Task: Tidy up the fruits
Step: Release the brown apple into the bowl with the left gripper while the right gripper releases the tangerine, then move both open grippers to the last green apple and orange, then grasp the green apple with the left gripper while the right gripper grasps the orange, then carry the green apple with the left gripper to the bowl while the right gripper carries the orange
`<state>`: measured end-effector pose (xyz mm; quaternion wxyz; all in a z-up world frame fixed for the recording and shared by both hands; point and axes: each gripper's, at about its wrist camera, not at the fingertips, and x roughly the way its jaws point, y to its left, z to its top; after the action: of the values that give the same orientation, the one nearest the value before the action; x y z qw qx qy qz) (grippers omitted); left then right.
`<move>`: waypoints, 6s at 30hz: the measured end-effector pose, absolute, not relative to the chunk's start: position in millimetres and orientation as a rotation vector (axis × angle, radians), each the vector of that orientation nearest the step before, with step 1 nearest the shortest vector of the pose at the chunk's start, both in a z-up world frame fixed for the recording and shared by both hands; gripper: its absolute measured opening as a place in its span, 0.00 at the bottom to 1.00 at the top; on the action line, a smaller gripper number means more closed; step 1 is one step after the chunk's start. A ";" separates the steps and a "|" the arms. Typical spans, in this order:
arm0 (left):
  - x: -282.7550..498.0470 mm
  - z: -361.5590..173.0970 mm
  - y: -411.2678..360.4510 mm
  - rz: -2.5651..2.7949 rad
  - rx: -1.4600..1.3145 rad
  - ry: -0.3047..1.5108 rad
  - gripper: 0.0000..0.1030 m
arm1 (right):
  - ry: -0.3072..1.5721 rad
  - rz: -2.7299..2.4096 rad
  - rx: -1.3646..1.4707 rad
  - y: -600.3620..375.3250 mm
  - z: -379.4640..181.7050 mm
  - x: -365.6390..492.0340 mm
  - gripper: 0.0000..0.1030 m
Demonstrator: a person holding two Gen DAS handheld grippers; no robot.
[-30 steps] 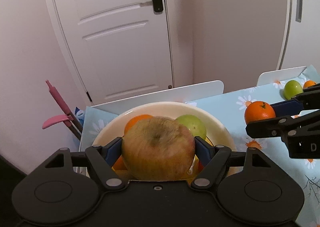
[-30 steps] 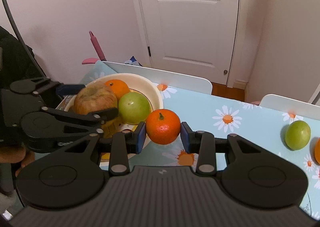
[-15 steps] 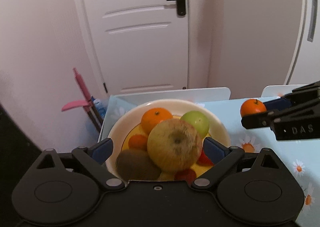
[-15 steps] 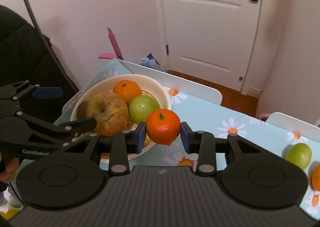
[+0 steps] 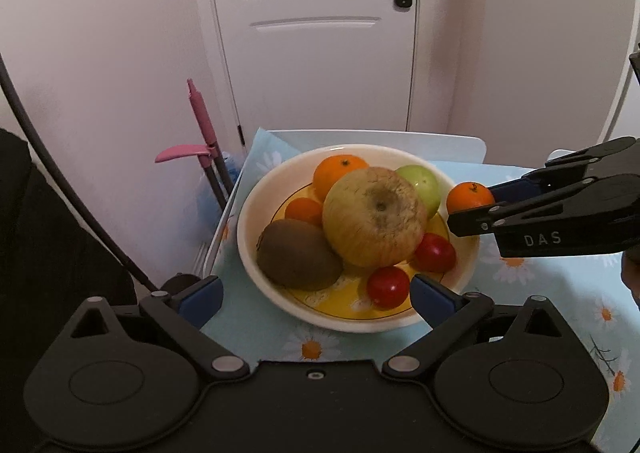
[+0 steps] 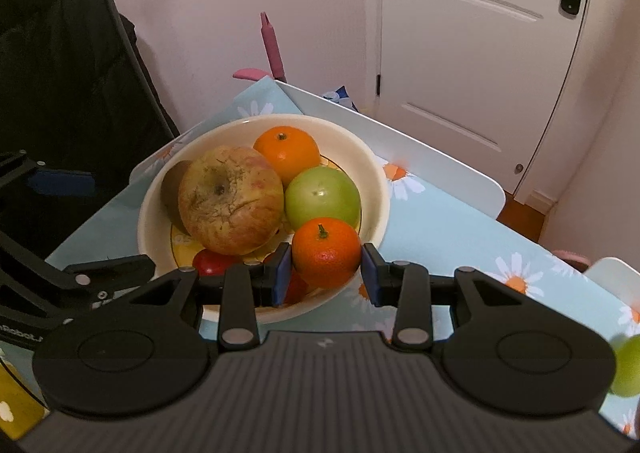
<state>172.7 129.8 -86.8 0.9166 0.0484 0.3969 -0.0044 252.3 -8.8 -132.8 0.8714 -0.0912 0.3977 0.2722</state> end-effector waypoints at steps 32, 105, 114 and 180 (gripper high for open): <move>165.9 -48.1 118.8 -0.131 0.129 0.783 0.99 | 0.767 0.257 -0.022 -66.3 -69.8 180.1 0.94; 270.4 -142.6 -189.9 -0.608 0.447 0.806 0.56 | 0.854 0.135 0.050 -345.9 -158.0 211.7 0.84; 265.0 -142.6 -180.9 -0.568 0.429 0.807 0.56 | 0.845 0.175 0.027 -338.7 -158.5 219.9 0.81; 262.5 -56.0 151.8 -0.078 0.098 0.811 0.56 | 0.765 0.434 -0.048 3.7 -74.2 278.5 0.73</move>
<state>262.5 151.8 -56.0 0.9170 0.0478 0.3943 -0.0379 278.5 3.7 -74.2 0.9046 -0.0231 0.3703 0.2100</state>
